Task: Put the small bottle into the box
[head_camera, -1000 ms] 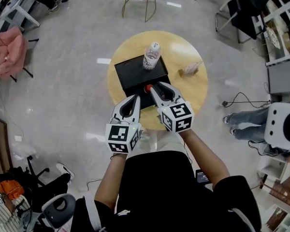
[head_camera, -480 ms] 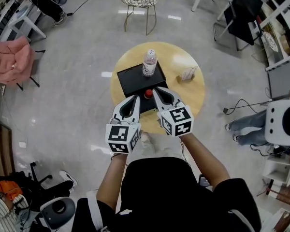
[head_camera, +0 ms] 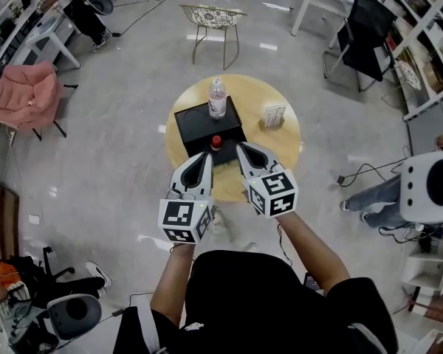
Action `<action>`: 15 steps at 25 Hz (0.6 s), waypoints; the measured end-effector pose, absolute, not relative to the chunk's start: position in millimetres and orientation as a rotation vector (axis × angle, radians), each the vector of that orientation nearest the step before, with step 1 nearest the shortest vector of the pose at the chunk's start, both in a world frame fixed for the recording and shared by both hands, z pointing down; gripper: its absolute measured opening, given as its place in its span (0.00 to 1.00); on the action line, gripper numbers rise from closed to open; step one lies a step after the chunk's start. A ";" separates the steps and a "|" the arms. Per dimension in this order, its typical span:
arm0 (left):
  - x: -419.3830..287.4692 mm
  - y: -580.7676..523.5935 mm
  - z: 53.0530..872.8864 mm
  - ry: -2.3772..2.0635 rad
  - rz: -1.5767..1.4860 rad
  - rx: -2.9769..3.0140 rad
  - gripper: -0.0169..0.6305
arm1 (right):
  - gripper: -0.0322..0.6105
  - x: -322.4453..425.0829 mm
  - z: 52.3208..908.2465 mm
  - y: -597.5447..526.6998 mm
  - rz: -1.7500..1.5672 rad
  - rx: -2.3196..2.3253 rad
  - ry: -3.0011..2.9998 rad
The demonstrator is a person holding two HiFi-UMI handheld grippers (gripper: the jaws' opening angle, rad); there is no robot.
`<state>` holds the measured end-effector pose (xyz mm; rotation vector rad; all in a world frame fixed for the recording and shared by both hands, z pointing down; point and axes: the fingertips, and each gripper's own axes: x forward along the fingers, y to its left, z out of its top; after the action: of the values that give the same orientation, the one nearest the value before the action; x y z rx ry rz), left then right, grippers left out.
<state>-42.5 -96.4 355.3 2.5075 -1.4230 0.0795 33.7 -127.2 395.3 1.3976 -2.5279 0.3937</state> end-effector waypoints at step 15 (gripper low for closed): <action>1.5 24.8 315.4 -1.489 0.069 2.567 0.04 | 0.05 81.9 341.6 -7.3 0.260 1.391 -2.612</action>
<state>1.5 24.8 315.4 2.5668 -1.4894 0.0692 81.9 -7.3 341.6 1.3912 -2.6119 0.2598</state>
